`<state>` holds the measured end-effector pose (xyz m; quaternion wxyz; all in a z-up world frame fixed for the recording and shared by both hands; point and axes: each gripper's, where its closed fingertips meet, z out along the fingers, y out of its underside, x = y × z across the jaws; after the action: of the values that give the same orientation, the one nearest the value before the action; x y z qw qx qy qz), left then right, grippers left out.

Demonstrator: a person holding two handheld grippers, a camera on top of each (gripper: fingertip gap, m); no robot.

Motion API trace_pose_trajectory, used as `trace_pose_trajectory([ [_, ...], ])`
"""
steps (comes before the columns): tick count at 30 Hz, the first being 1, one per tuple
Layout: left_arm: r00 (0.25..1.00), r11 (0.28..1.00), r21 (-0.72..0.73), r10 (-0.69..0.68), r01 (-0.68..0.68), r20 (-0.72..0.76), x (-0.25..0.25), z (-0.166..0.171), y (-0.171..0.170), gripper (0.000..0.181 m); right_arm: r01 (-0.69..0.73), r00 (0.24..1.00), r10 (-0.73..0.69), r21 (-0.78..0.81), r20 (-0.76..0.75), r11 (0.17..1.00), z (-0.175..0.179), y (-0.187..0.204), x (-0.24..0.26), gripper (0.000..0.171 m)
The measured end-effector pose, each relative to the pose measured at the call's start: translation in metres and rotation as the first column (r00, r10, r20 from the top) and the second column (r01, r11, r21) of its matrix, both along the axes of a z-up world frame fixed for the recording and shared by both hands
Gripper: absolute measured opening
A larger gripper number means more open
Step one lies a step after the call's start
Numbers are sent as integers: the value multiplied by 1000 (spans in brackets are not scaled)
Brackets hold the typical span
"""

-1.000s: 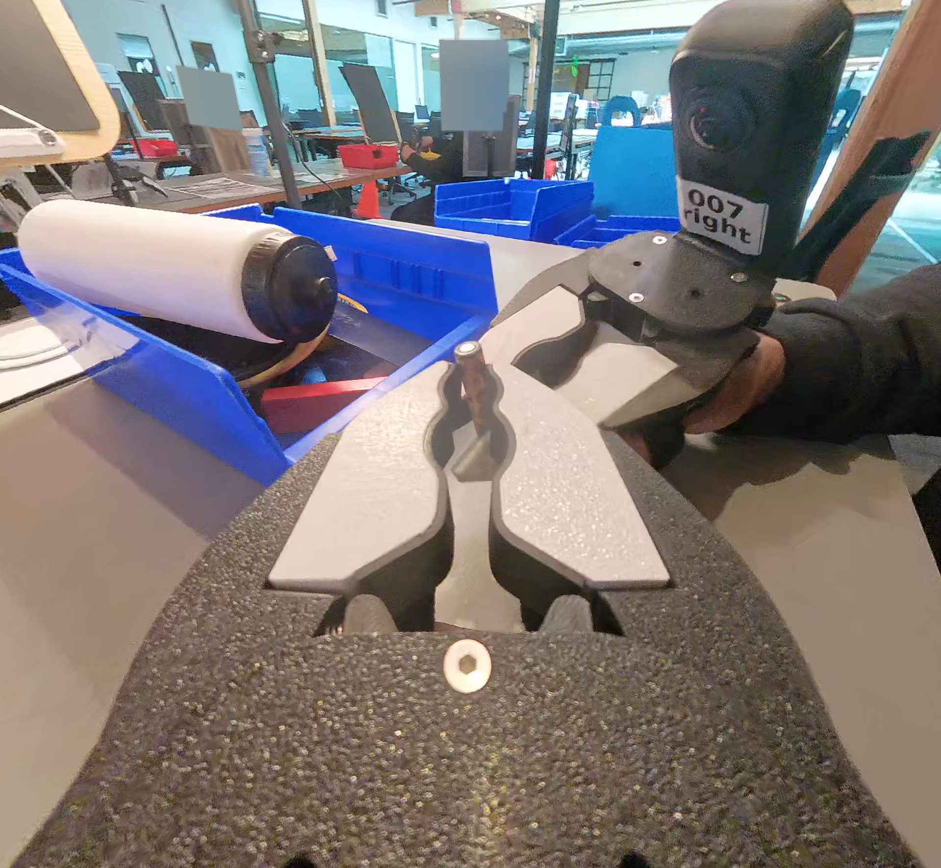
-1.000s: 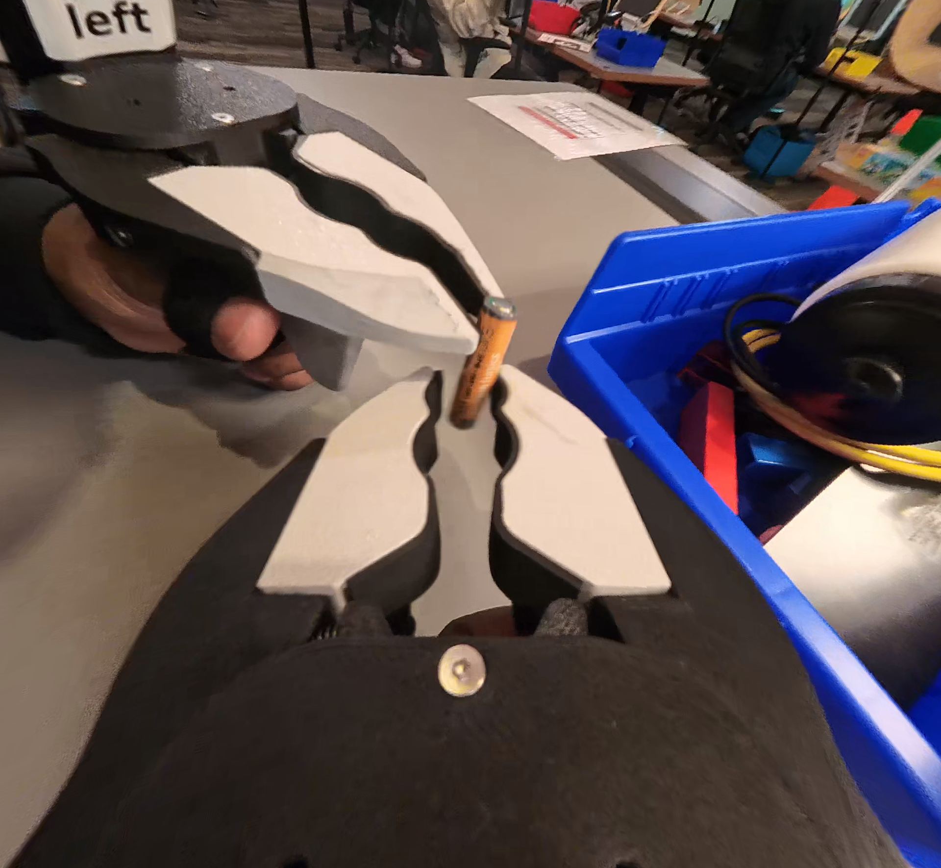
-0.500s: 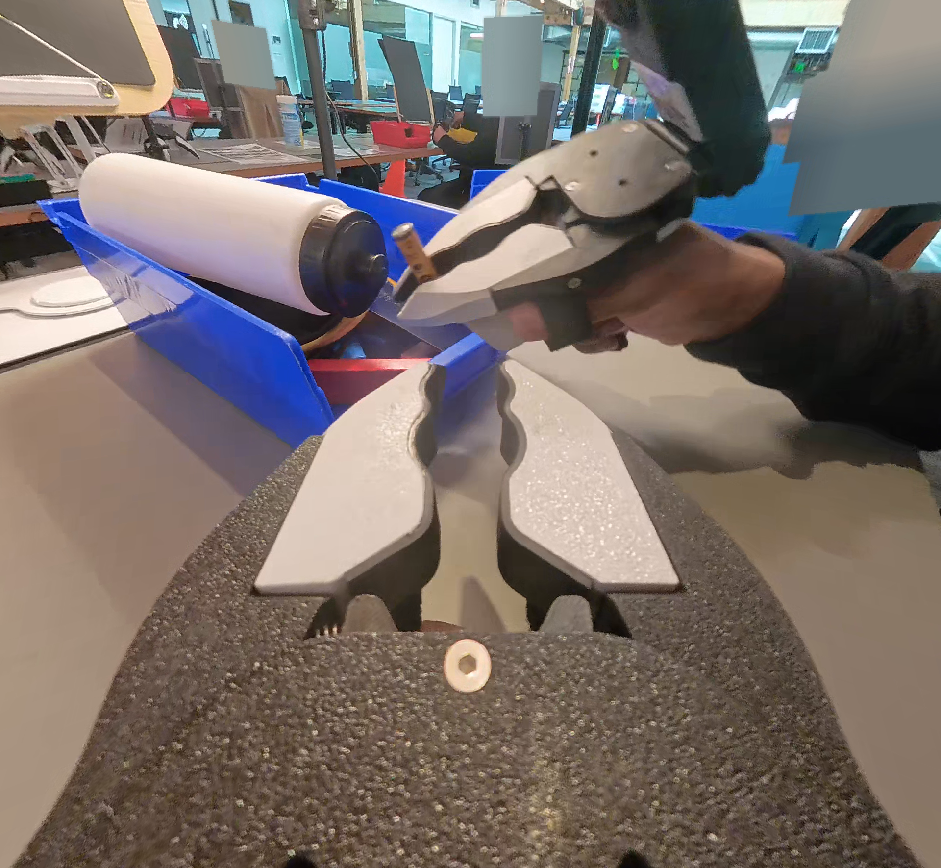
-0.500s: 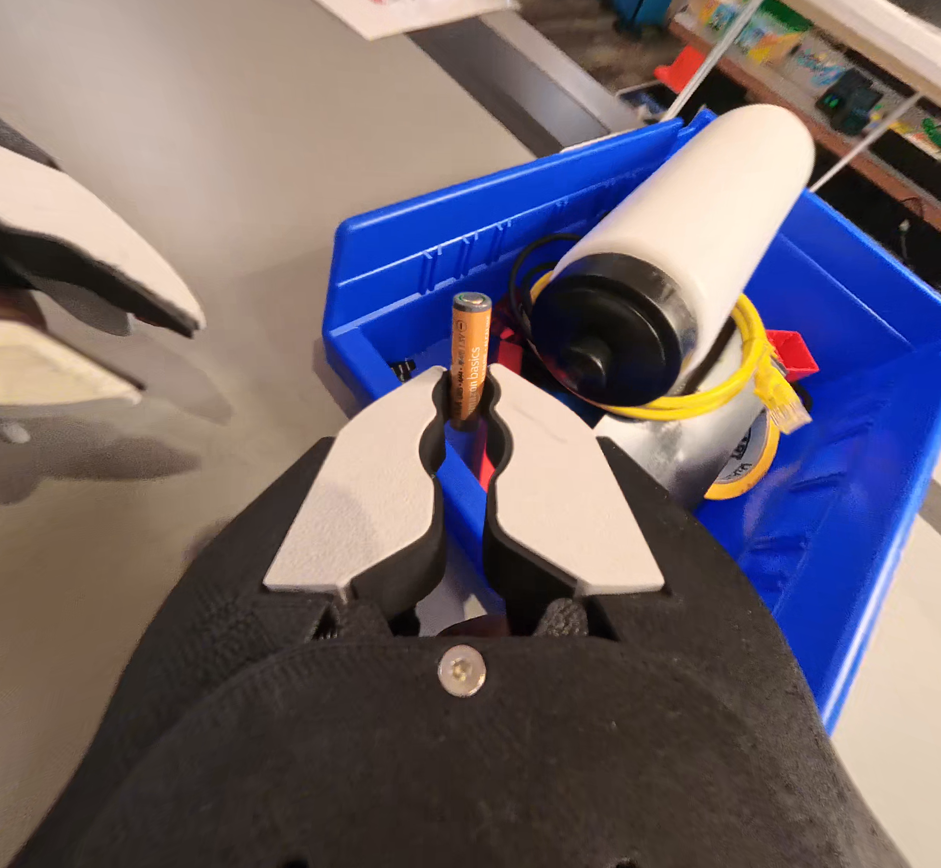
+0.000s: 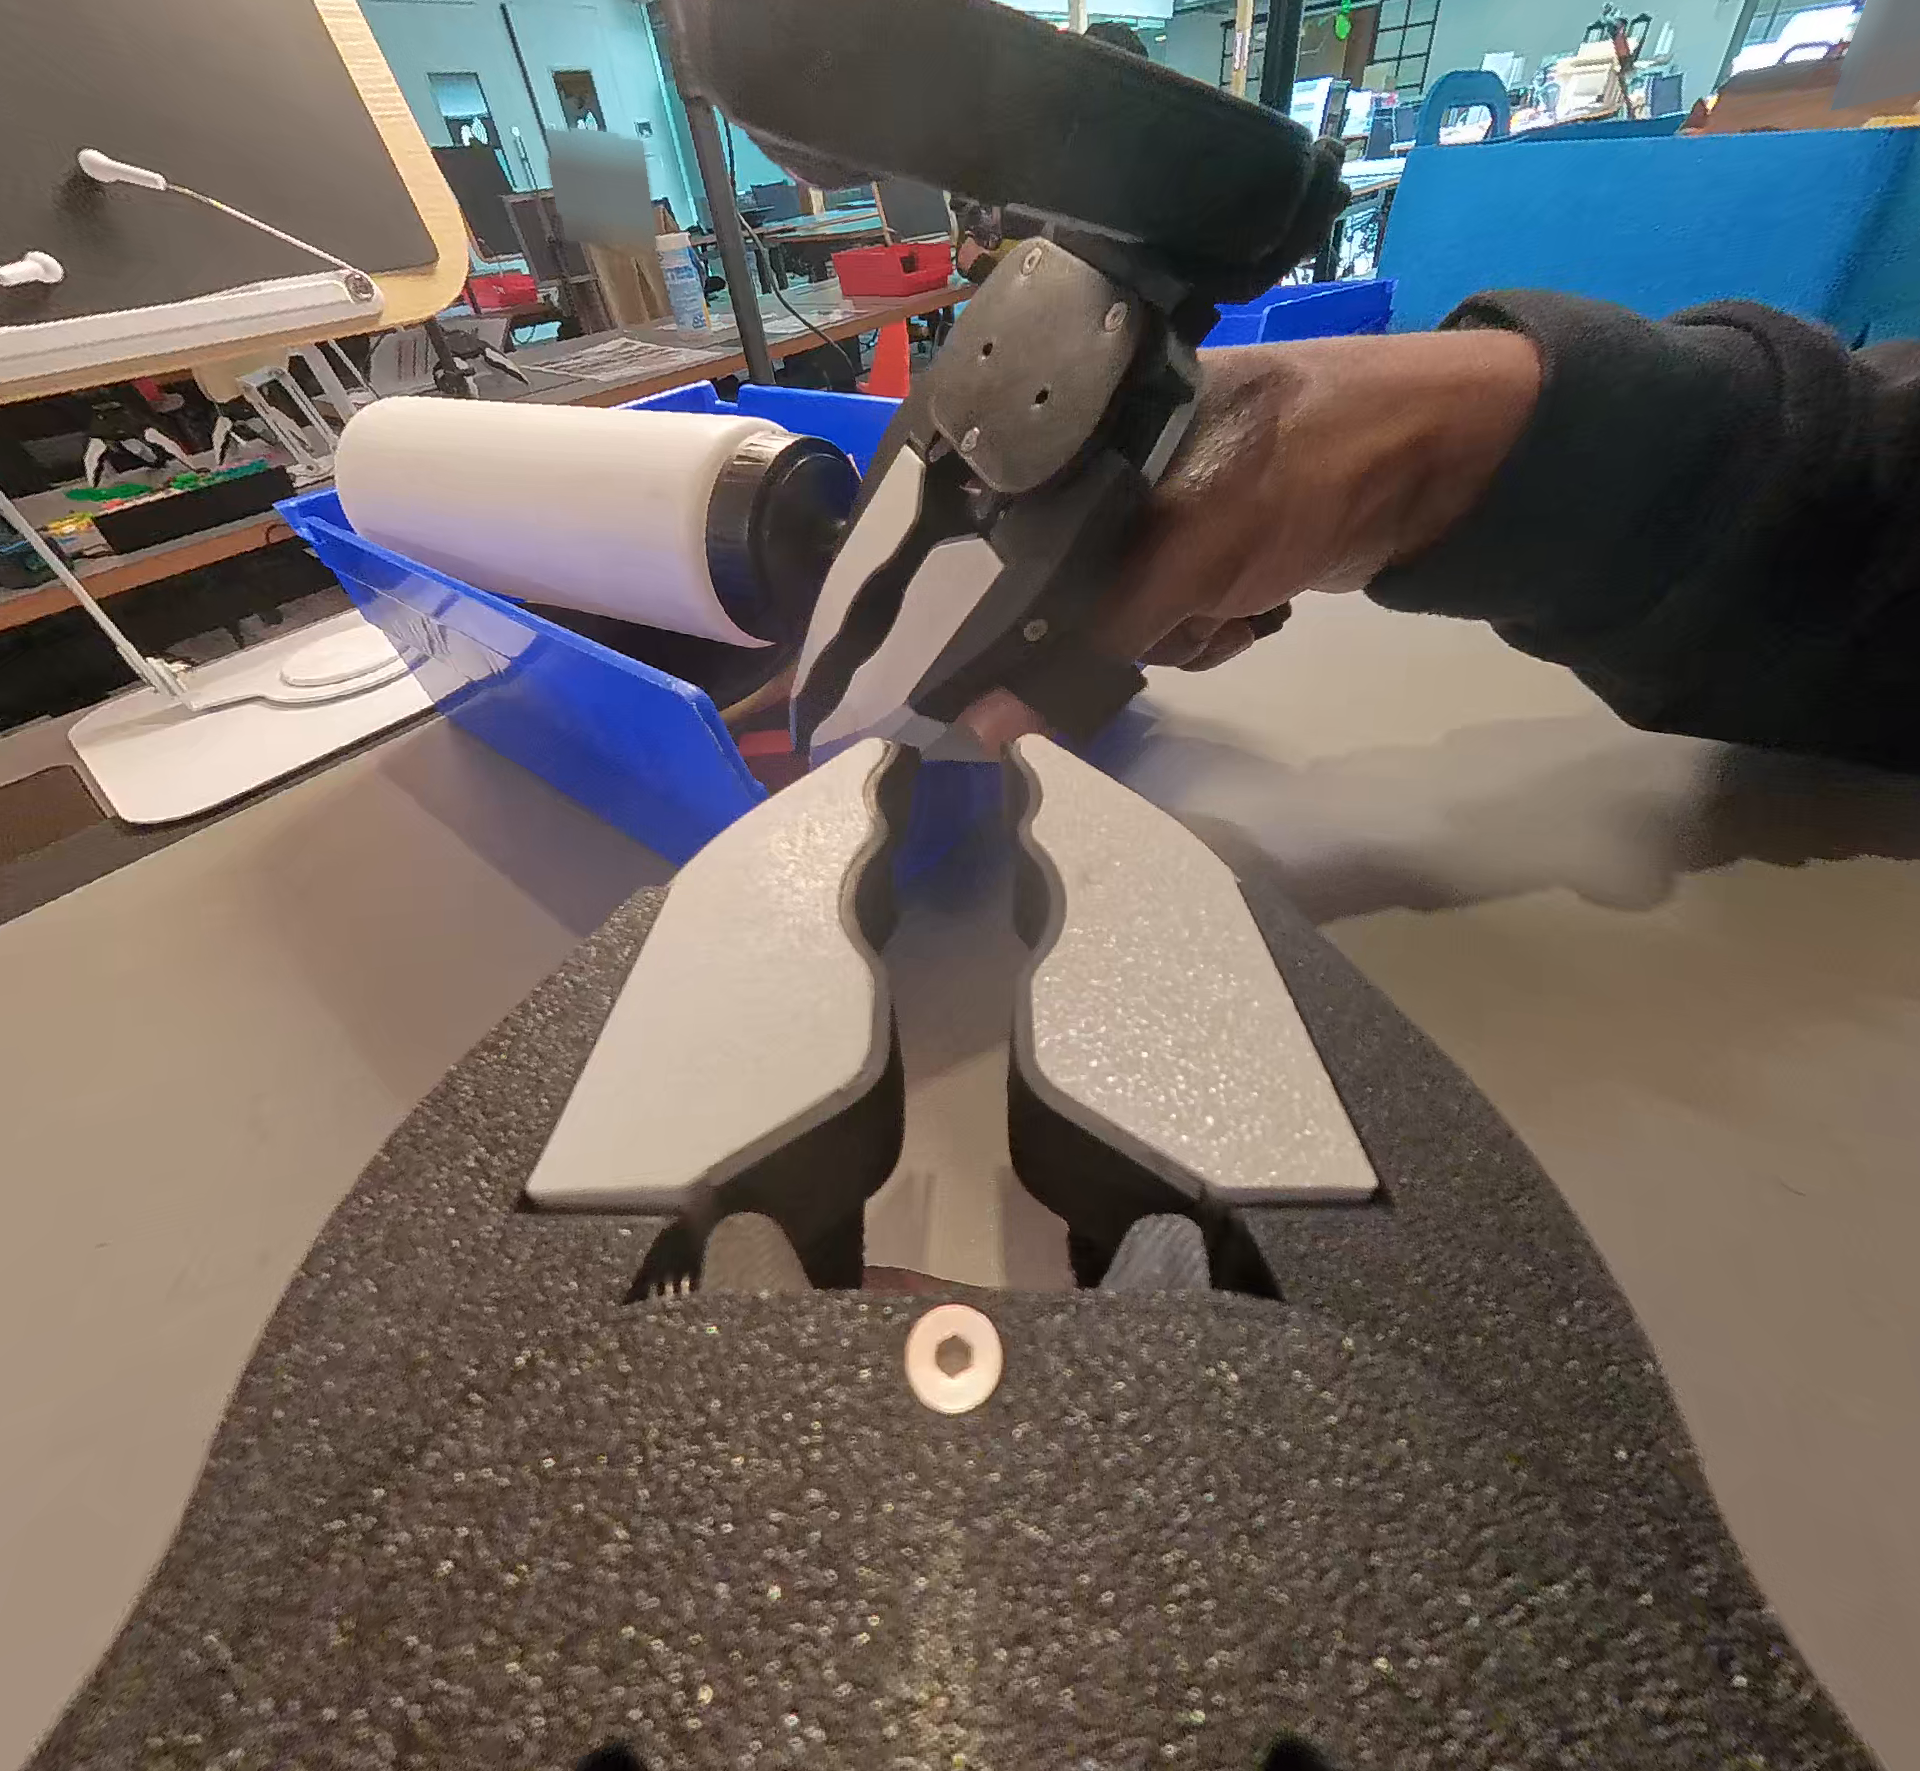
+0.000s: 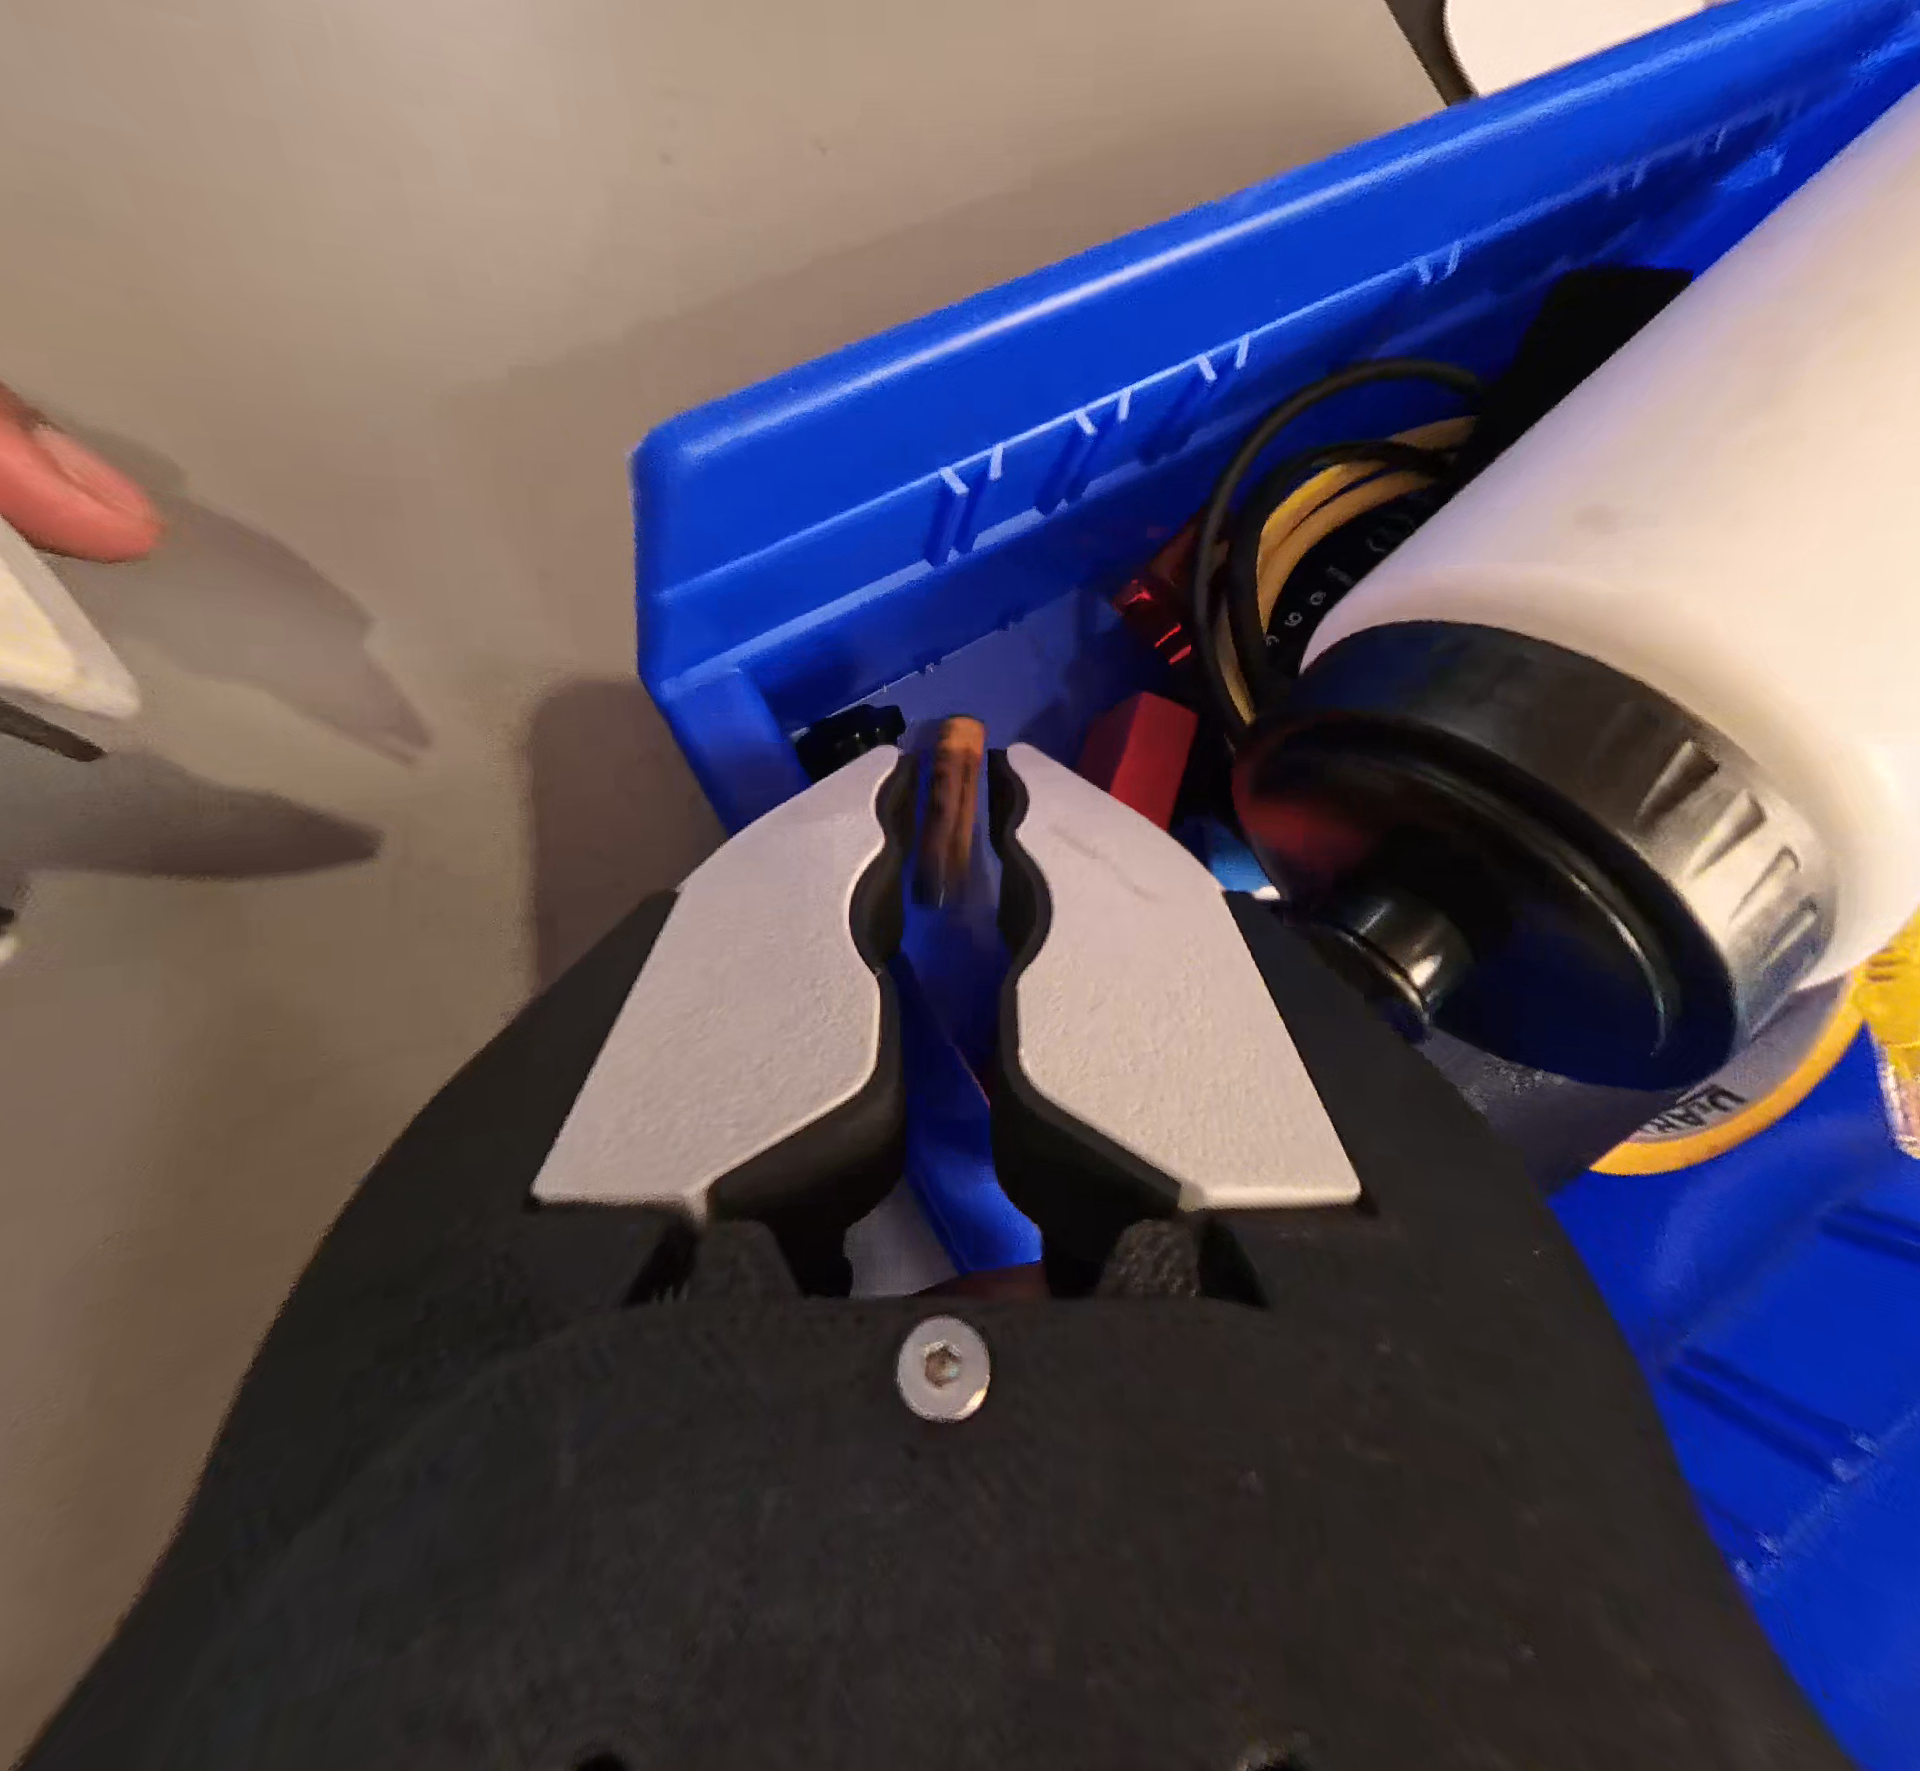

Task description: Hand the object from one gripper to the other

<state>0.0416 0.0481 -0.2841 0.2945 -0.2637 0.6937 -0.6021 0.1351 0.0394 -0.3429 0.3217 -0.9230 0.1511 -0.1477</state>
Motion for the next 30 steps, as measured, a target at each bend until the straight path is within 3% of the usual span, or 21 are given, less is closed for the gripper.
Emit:
trace_pose_trajectory([
  [4,1000,1000,26,-3,3,4,-1,-3,-2,19,19,1000,-19,22,-25,1000,-1,-9,1,14],
  [6,1000,999,36,-4,3,10,-1,-3,-3,19,-4,998,5,17,-55,1000,-2,-13,-5,1],
  [13,999,999,46,-7,6,33,-4,1,-4,18,-77,994,70,-84,-82,994,7,-45,-15,1],
  [15,999,999,49,-7,5,42,-5,3,-4,18,-66,997,69,-65,47,996,24,-52,-5,12],
  [17,999,999,50,-6,3,50,-6,4,-4,17,46,974,-59,67,221,997,57,-57,18,28],
  [19,999,999,46,-11,9,47,-7,5,-5,17,138,949,-186,195,254,971,78,-57,34,51],
  [22,998,998,50,-25,22,55,-10,6,-9,17,262,936,-287,140,203,955,64,-50,51,97],
  [24,997,997,69,-27,22,71,-12,6,-11,17,312,927,-312,31,209,949,41,-45,57,112],
  [27,995,996,94,-17,8,98,-12,8,-10,17,395,866,-374,7,332,919,31,-46,72,98],
  [30,993,995,96,-11,0,114,-13,11,-8,17,377,831,-369,66,416,924,42,-41,77,85],
])
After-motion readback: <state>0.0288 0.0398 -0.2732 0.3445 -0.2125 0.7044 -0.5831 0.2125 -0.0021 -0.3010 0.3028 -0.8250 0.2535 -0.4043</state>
